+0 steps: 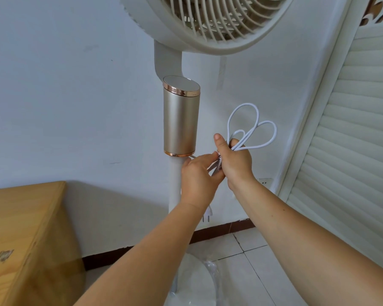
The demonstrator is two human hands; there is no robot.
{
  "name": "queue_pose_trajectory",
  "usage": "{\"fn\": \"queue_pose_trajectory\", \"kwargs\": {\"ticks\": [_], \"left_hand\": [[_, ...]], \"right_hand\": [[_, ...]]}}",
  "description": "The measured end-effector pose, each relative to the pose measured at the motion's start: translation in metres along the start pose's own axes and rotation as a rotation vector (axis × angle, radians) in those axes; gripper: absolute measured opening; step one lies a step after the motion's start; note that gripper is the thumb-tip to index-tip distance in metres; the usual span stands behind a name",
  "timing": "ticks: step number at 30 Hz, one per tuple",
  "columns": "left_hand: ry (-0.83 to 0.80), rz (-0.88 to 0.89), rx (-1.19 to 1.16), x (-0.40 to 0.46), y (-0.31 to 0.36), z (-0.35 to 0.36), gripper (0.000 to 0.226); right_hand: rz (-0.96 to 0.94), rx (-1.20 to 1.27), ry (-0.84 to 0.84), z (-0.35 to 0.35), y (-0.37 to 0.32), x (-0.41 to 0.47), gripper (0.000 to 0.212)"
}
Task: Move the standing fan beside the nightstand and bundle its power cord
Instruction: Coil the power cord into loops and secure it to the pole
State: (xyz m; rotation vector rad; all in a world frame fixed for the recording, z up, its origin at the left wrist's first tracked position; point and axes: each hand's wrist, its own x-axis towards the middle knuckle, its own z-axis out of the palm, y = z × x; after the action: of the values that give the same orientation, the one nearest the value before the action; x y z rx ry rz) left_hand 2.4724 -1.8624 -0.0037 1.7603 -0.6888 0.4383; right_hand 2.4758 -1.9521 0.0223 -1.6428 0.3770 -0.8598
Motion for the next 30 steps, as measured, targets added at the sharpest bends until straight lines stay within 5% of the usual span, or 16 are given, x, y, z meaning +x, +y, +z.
{"fn": "queue_pose_trajectory", "kwargs": {"ticks": [11, 21, 30], "left_hand": [[0.007, -0.179, -0.185, 0.007, -0.005, 0.004, 0.027], [0.057, -0.168, -0.134, 0.016, -0.008, 0.001, 0.021], [0.078, -0.242, -0.203, 0.019, -0.010, -0.001, 0.013]], "right_hand": [[0.081, 0.054, -0.123, -0.004, -0.004, 0.006, 0.035], [0.119, 0.180, -0.199, 0.003, -0.006, 0.011, 0.032], [0.166, 0.378, -0.502, -0.024, 0.007, 0.007, 0.004]]}}
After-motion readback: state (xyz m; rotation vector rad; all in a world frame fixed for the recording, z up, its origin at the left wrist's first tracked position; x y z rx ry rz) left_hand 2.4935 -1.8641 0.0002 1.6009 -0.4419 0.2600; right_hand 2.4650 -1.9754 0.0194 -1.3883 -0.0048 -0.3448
